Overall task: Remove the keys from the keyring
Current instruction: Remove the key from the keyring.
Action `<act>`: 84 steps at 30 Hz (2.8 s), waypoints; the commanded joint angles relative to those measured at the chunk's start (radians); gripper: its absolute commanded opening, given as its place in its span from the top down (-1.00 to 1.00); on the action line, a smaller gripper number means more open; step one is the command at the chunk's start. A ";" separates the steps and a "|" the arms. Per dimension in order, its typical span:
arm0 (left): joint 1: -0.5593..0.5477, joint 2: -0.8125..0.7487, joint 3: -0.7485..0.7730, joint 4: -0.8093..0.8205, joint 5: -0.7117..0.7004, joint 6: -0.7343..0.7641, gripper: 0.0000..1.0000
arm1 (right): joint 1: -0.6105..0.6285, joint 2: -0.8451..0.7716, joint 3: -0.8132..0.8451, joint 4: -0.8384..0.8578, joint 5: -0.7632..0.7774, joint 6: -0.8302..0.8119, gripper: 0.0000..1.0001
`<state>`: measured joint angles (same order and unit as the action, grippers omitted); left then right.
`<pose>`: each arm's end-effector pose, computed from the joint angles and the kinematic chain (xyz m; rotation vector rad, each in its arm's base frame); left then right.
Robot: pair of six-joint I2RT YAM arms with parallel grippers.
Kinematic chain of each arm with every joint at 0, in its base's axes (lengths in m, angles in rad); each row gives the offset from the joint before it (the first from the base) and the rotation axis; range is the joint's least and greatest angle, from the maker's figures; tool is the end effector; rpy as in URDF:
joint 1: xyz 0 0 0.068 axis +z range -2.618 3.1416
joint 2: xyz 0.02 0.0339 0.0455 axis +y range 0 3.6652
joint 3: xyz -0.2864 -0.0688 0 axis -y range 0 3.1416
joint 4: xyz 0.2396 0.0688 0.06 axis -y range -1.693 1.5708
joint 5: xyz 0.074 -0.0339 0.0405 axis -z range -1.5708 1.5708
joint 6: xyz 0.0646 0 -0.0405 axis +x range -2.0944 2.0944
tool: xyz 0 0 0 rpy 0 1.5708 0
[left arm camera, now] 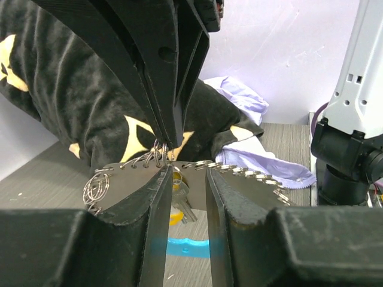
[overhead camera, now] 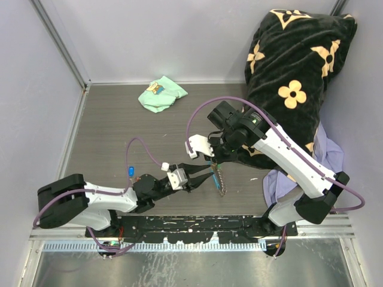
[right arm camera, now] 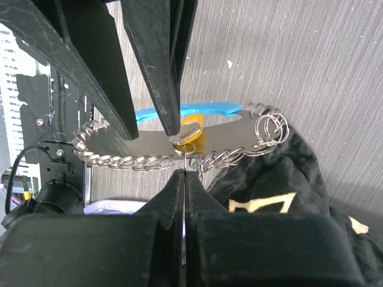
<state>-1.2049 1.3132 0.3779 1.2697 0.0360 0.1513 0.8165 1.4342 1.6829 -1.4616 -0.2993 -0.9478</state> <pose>0.0939 -0.2515 0.2787 0.8355 0.9851 -0.9329 0.1546 0.1923 0.3872 -2.1644 1.6846 0.3800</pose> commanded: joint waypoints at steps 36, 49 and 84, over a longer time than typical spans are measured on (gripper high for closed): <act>0.045 0.062 0.084 0.140 0.068 -0.009 0.60 | 0.004 -0.027 0.073 0.003 -0.097 -0.003 0.98; 0.056 0.046 0.085 0.101 0.091 -0.016 0.87 | 0.004 -0.031 0.074 0.003 -0.105 -0.004 0.98; 0.079 -0.217 0.055 -0.014 0.096 -0.147 1.00 | -0.413 -0.301 -0.325 0.318 -0.985 0.025 0.57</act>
<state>-1.1301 1.1427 0.4164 1.1893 0.1558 0.0303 0.4114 1.1717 1.3834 -1.2472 -1.0977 -0.9428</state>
